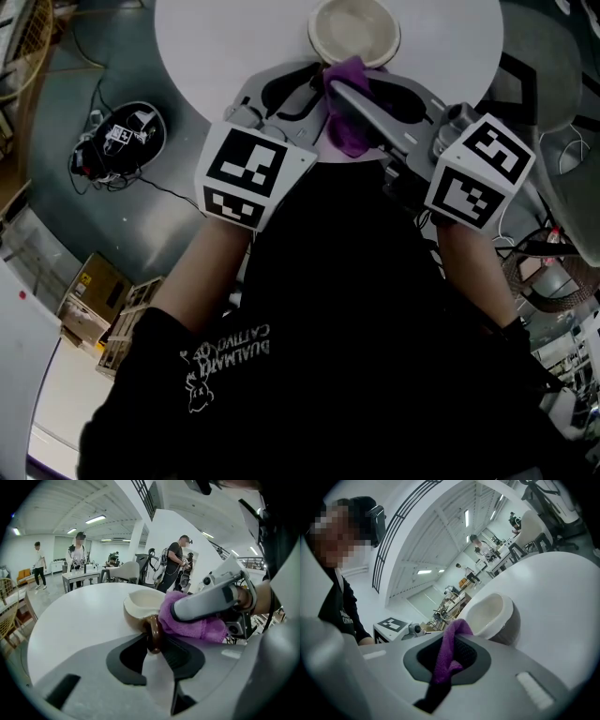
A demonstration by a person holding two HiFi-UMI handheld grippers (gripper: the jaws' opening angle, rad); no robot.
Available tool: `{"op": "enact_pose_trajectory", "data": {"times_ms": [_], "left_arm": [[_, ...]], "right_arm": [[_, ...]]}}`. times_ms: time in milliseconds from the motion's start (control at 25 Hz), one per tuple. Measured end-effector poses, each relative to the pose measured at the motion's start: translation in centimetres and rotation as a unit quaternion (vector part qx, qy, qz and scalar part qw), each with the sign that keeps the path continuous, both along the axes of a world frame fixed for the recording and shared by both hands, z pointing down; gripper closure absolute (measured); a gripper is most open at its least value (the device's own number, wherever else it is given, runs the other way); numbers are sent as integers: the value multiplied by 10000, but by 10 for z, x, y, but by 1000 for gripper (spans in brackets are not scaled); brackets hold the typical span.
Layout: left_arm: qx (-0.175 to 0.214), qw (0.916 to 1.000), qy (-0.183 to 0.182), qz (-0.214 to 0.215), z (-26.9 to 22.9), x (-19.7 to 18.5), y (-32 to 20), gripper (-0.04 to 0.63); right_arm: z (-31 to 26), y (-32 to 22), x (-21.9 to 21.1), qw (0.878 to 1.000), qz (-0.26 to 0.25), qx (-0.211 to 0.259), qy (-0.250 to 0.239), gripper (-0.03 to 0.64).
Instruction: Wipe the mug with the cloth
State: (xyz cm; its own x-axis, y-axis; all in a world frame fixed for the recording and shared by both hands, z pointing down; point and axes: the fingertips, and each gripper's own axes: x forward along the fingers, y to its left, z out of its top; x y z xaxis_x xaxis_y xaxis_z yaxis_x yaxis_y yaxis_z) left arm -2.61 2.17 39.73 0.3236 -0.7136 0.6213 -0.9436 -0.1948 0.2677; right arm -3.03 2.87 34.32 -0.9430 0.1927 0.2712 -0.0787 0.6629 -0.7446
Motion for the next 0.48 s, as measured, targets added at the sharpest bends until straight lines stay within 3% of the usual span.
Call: {"op": "enact_pose_trajectory", "data": {"times_ms": [480], "left_arm": [[11,9999,-54,164,-1,1,0,505]], "right_arm": [[6,-13,20,9993,316,-189,82,594]]}}
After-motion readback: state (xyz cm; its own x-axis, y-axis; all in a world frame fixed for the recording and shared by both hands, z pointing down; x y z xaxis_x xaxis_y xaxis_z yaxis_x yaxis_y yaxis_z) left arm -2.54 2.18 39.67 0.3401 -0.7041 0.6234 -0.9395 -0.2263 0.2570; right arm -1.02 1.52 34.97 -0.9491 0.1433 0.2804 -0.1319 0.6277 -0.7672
